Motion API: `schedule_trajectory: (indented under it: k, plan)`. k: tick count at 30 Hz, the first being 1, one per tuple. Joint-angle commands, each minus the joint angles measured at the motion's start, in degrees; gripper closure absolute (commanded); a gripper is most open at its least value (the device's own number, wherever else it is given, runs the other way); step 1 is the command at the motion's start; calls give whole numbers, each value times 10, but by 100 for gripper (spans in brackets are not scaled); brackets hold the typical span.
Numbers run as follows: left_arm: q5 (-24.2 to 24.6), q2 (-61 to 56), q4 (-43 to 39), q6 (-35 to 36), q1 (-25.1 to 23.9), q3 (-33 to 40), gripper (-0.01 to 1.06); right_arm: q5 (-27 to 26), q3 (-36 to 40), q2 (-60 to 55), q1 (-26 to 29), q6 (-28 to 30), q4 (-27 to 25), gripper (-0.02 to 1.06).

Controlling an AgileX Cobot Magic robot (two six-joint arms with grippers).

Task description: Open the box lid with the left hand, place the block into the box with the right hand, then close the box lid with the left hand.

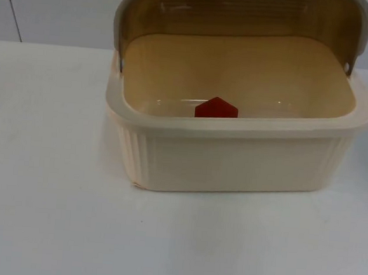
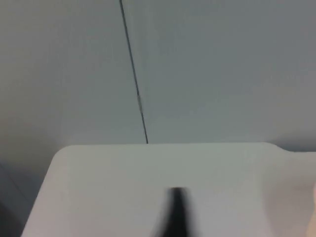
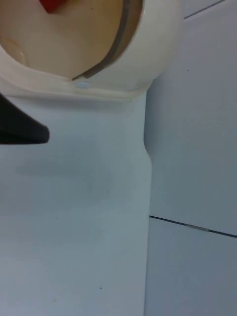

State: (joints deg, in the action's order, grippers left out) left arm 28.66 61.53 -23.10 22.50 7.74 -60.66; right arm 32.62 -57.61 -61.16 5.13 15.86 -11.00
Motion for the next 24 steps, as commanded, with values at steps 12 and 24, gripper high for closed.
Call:
schedule_trajectory:
  k: [12, 24]
  plan:
    - [-222, 82, 62, 32, 33, -26, 104, -10, 2, 8, 3, 3, -3, 0]
    - [-38, 275, 17, -243, 223, -247, 105, -3, 0, 8, 3, 0, -11, 0]
